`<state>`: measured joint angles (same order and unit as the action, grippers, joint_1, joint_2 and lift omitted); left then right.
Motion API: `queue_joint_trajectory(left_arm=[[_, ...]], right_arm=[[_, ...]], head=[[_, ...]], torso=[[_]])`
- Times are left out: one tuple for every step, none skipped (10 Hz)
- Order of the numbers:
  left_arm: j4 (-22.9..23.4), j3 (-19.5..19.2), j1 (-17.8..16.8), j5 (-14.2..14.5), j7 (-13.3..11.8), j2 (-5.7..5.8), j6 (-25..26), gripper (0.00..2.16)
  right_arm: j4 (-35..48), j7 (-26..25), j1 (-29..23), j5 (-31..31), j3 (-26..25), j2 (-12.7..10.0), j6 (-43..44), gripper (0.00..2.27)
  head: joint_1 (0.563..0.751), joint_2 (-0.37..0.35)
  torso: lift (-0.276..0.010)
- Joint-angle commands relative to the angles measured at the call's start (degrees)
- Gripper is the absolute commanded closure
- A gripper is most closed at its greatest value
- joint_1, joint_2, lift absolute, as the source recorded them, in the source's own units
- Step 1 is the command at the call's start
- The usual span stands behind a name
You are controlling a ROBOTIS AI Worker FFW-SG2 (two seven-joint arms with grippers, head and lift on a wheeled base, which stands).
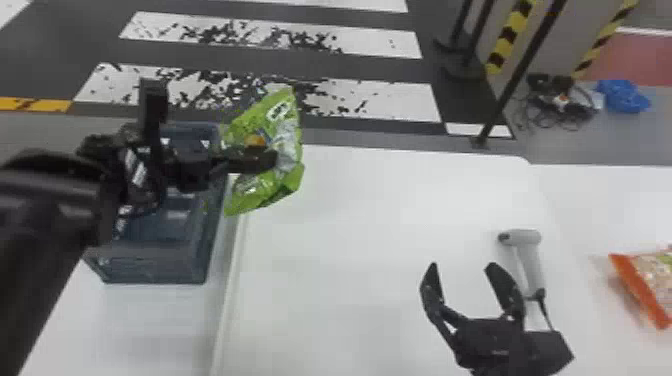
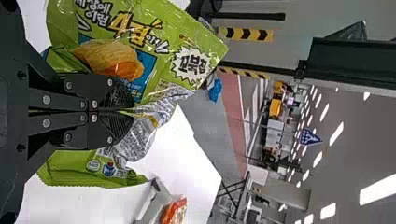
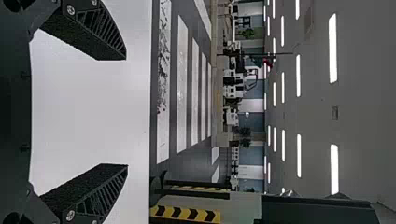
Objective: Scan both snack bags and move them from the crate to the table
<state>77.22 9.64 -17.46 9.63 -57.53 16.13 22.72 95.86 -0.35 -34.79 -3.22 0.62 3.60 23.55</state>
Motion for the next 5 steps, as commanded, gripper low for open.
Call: queue_joint_trajectory(left_arm=[[-0.9, 3.9, -0.2, -2.3, 1.6, -4.00, -0.1, 2.13], [-2.1, 6.7, -0.5, -2.6, 2.5, -5.49, -0.3, 2.13], [-3.0, 9.1, -0.6, -4.3, 4.1, -7.16, -0.3, 2.13], [-3.7, 11.3, -0.6, -4.7, 5.7, -8.31, -0.1, 2.13], [-4.7, 13.7, -0.6, -5.1, 7.6, -9.19, -0.1, 2.13]], right_arm=[[0.0, 0.0, -0.1, 0.0, 0.0, -0.1, 0.2, 0.11], [0.0, -0.1, -0.2, 0.0, -0.1, -0.1, 0.2, 0.12], [0.0, -0.1, -0.3, -0.1, -0.1, -0.1, 0.2, 0.12], [0.0, -0.1, -0.2, -0.3, -0.1, -0.1, 0.4, 0.12], [0.1, -0.1, -0.3, -0.3, -0.1, -0.1, 0.4, 0.12]], head=[[0.695, -0.156], [0.695, -0.180], [0.695, -0.227], [0.695, -0.266], [0.695, -0.303]], torso=[[-0.037], [-0.037], [-0.037], [-0.037], [-0.037]])
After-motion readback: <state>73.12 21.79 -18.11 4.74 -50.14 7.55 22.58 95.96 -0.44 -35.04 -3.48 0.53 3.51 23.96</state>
